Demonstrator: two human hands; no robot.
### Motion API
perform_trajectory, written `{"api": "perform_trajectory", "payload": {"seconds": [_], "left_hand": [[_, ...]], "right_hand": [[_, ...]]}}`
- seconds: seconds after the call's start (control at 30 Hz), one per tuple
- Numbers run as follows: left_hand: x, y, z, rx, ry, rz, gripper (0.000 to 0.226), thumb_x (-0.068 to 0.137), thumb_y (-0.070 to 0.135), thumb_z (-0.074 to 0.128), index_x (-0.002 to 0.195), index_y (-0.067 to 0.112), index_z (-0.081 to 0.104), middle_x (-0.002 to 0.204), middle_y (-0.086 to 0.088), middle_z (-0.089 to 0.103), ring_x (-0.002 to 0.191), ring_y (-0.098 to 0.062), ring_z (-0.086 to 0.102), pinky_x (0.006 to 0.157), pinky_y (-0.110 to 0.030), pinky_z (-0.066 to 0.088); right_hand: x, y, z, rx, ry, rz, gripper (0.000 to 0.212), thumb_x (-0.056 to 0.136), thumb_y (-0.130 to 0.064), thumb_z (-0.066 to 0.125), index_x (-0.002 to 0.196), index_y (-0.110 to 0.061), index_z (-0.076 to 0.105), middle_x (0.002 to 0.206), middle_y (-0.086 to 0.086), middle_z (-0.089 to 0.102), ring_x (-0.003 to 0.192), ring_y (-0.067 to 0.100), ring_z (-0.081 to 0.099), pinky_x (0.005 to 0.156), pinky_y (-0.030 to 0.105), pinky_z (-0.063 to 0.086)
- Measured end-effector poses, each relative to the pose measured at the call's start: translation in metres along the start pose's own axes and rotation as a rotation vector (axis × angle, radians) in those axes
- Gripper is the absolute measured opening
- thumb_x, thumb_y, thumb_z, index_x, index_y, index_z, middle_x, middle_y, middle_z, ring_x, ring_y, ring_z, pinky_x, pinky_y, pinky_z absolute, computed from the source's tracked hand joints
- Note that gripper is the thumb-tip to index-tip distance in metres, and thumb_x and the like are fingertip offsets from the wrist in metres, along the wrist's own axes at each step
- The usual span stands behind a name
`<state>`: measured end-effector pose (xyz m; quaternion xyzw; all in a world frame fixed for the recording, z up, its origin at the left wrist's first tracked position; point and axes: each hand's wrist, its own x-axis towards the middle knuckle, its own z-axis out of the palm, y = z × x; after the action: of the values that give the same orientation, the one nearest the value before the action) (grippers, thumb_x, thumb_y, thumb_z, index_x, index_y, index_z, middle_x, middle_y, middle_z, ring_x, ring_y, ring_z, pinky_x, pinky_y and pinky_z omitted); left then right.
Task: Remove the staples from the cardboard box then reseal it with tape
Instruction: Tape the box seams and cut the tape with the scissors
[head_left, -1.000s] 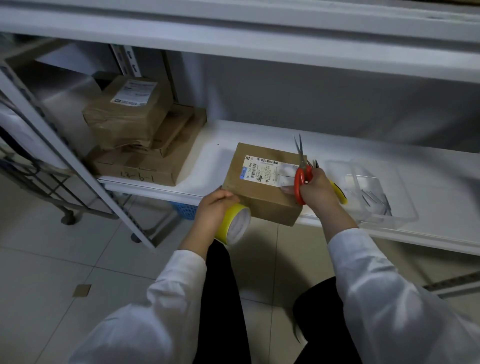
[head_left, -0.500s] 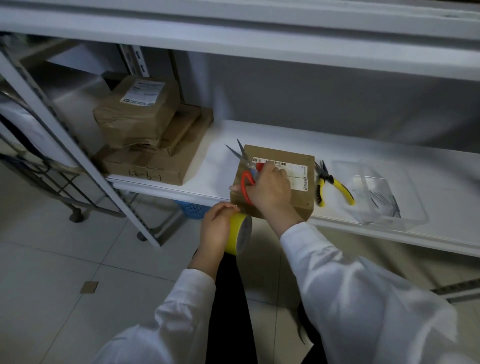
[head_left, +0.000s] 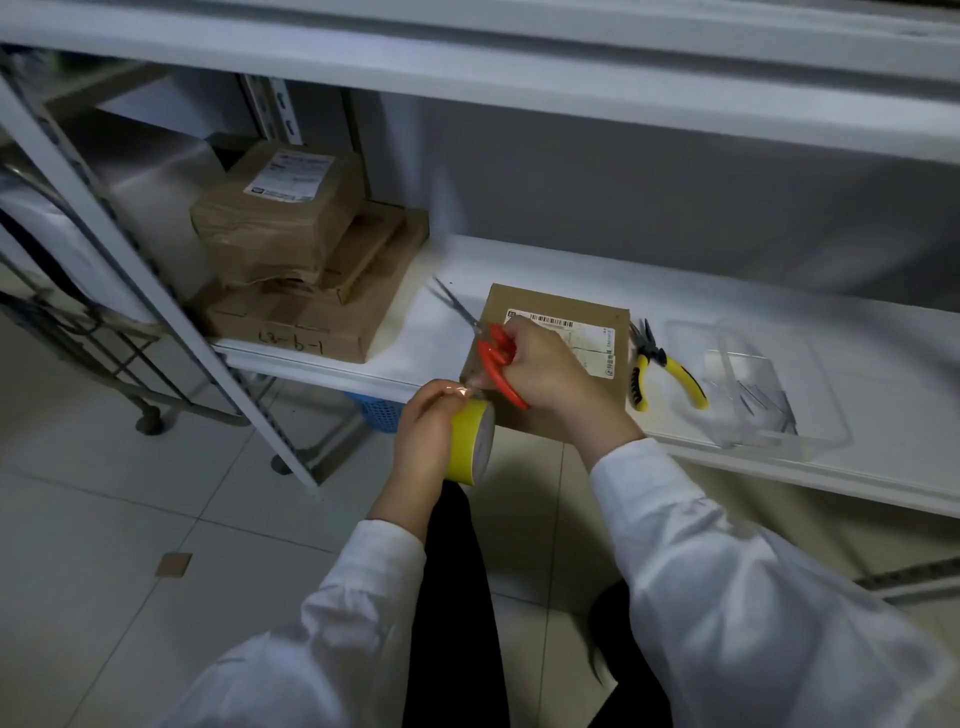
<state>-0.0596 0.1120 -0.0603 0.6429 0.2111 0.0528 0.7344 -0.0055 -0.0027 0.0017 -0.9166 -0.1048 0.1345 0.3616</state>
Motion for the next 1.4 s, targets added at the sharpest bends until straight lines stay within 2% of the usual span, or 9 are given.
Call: {"api": "perform_trajectory", "payload": {"seconds": [0.23, 0.5, 0.7, 0.83, 0.9, 0.97, 1.1, 1.27, 1.4], "left_hand": [[-0.007, 0.002, -0.004, 0.055, -0.1, 0.023, 0.03, 0.081, -0.003, 0.057, 0.06, 0.018, 0.062, 0.12, 0.0, 0.055, 0.108, -0.007, 0.048, 0.094, -0.021, 0.032], [-0.007, -0.017, -0.003, 0.101, -0.207, 0.174, 0.008, 0.055, 0.035, 0.064, 0.049, 0.032, 0.067, 0.113, -0.007, 0.063, 0.111, -0.034, 0.056, 0.102, -0.044, 0.038], [-0.018, -0.005, -0.003, 0.212, -0.189, 0.055, 0.08, 0.089, 0.001, 0.05, 0.061, 0.077, 0.05, 0.14, -0.005, 0.05, 0.13, -0.024, 0.046, 0.11, -0.046, 0.036], [-0.014, -0.005, -0.003, 0.157, -0.195, 0.051, 0.048, 0.085, 0.009, 0.055, 0.082, 0.056, 0.063, 0.123, 0.002, 0.063, 0.118, -0.016, 0.057, 0.105, -0.038, 0.043], [-0.011, -0.005, -0.003, 0.136, -0.221, 0.089, 0.023, 0.074, 0.024, 0.061, 0.067, 0.044, 0.07, 0.091, 0.021, 0.07, 0.093, 0.0, 0.064, 0.094, -0.021, 0.046], [-0.005, -0.004, -0.005, 0.078, -0.177, 0.057, 0.035, 0.076, 0.011, 0.062, 0.047, 0.03, 0.068, 0.074, 0.02, 0.069, 0.082, -0.002, 0.062, 0.087, -0.015, 0.044], [-0.003, 0.002, -0.007, 0.107, -0.143, 0.04, 0.026, 0.078, 0.001, 0.063, 0.059, 0.02, 0.062, 0.069, 0.01, 0.063, 0.079, -0.011, 0.057, 0.078, -0.013, 0.045], [-0.004, 0.006, -0.008, 0.097, -0.018, -0.051, 0.019, 0.085, 0.014, 0.064, 0.068, 0.021, 0.058, 0.082, 0.0, 0.059, 0.086, -0.017, 0.055, 0.074, -0.022, 0.043], [0.006, 0.01, -0.015, 0.089, 0.104, -0.12, 0.009, 0.09, 0.018, 0.059, 0.08, 0.019, 0.059, 0.1, -0.002, 0.055, 0.096, -0.02, 0.05, 0.087, -0.027, 0.038]], "right_hand": [[0.008, 0.012, 0.017, -0.168, 0.36, 0.175, 0.053, 0.086, -0.035, 0.064, 0.124, -0.007, 0.043, 0.123, 0.014, 0.056, 0.117, 0.032, 0.049, 0.096, 0.038, 0.042], [0.011, 0.021, 0.038, -0.242, 0.462, 0.194, 0.05, 0.086, -0.04, 0.058, 0.122, -0.009, 0.041, 0.128, 0.011, 0.052, 0.123, 0.03, 0.041, 0.104, 0.038, 0.031], [0.011, 0.019, 0.044, -0.202, 0.488, 0.198, 0.05, 0.085, -0.042, 0.059, 0.121, -0.012, 0.041, 0.128, 0.008, 0.05, 0.123, 0.028, 0.039, 0.106, 0.037, 0.028], [0.013, 0.016, 0.048, -0.197, 0.491, 0.177, 0.044, 0.088, -0.038, 0.056, 0.12, -0.011, 0.043, 0.127, 0.009, 0.052, 0.121, 0.029, 0.041, 0.106, 0.038, 0.029], [0.014, 0.017, 0.043, -0.152, 0.46, 0.158, 0.042, 0.088, -0.034, 0.057, 0.121, -0.01, 0.043, 0.125, 0.011, 0.053, 0.12, 0.029, 0.042, 0.103, 0.039, 0.033], [0.015, 0.02, 0.034, -0.029, 0.404, 0.147, 0.043, 0.087, -0.032, 0.061, 0.12, -0.01, 0.045, 0.119, 0.012, 0.056, 0.114, 0.03, 0.047, 0.096, 0.039, 0.039], [0.008, 0.027, 0.011, 0.253, 0.339, 0.171, 0.063, 0.074, -0.04, 0.077, 0.123, -0.013, 0.049, 0.108, 0.001, 0.061, 0.098, 0.018, 0.056, 0.085, 0.029, 0.046], [-0.012, 0.038, -0.005, -0.333, 0.324, 0.129, 0.074, 0.071, -0.051, 0.075, 0.125, -0.012, 0.044, 0.122, 0.009, 0.056, 0.118, 0.027, 0.048, 0.096, 0.035, 0.041], [-0.024, 0.04, -0.006, -0.435, 0.297, 0.134, 0.081, 0.07, -0.058, 0.072, 0.127, -0.011, 0.04, 0.126, 0.009, 0.055, 0.121, 0.028, 0.046, 0.099, 0.036, 0.04]]}}
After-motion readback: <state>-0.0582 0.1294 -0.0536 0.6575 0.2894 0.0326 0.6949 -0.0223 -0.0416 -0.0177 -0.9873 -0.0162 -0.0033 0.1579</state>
